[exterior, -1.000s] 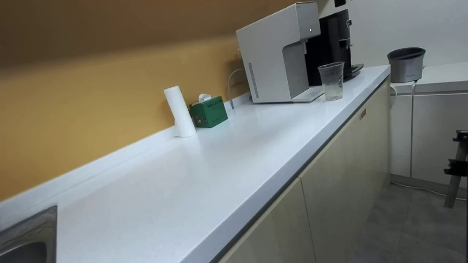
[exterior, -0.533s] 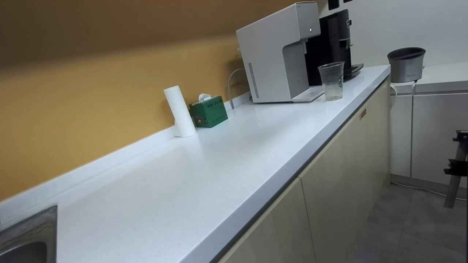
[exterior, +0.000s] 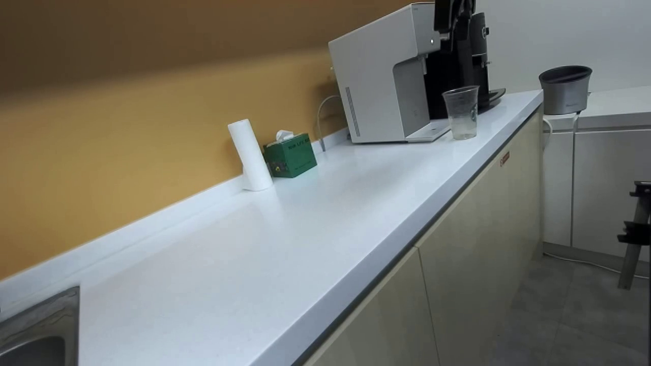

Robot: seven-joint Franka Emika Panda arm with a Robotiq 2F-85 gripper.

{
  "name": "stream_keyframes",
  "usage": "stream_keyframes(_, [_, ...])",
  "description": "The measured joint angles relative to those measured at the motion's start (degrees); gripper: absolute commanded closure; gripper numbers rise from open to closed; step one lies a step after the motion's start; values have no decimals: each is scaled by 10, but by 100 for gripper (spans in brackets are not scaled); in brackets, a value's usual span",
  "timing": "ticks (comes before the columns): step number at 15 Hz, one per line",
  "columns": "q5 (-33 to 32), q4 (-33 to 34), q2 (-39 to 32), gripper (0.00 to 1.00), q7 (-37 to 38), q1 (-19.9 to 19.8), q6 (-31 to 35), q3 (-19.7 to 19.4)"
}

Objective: Put the coffee cup onto the coffee machine

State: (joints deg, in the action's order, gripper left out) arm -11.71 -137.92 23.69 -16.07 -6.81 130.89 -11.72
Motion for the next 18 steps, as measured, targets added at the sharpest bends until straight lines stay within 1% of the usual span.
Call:
stream_keyframes(3, [-21,0,-45,0,-5,-27,52,-12])
stream_keyframes(6, [-31,3,-79,0,-14,-46,74,-21])
stream_keyframes(13, [-30,4,-91,0,-12,-48,89,-20])
stream_keyframes(15, [-30,4,-107,0,-11,-51,108,-20])
stream_keyframes(18, [-37,4,-142,0,-9,-56,161,-20])
